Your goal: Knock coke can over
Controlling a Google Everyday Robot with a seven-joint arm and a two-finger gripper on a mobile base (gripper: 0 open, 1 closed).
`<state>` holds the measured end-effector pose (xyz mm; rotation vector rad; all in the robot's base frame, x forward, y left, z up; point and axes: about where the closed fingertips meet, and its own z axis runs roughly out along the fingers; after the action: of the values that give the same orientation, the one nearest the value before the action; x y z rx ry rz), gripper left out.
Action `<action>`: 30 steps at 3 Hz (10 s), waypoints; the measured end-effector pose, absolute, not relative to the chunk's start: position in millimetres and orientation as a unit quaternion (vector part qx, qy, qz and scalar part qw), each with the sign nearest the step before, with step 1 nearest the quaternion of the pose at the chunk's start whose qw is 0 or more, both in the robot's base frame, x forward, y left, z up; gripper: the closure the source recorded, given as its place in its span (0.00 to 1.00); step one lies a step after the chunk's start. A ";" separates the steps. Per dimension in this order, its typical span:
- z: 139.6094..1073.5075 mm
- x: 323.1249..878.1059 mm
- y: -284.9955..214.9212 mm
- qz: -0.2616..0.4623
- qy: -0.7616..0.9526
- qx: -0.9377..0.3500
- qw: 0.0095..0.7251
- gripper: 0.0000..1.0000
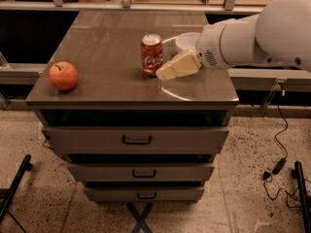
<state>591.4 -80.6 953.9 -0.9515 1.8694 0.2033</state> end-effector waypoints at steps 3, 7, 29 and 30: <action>943.4 615.4 -60.4 0.098 0.748 -0.368 0.543 0.00; 913.4 650.8 -14.9 0.166 0.709 -0.301 0.616 0.00; 894.8 675.8 56.4 -0.026 0.726 -0.671 0.148 1.00; 873.7 671.9 55.3 -0.058 0.714 -0.690 0.107 1.00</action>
Offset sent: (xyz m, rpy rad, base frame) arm 0.0270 0.0185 -0.0113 0.0822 -0.0714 -0.0069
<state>671.9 55.3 873.7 -2.0300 2.1006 -0.1709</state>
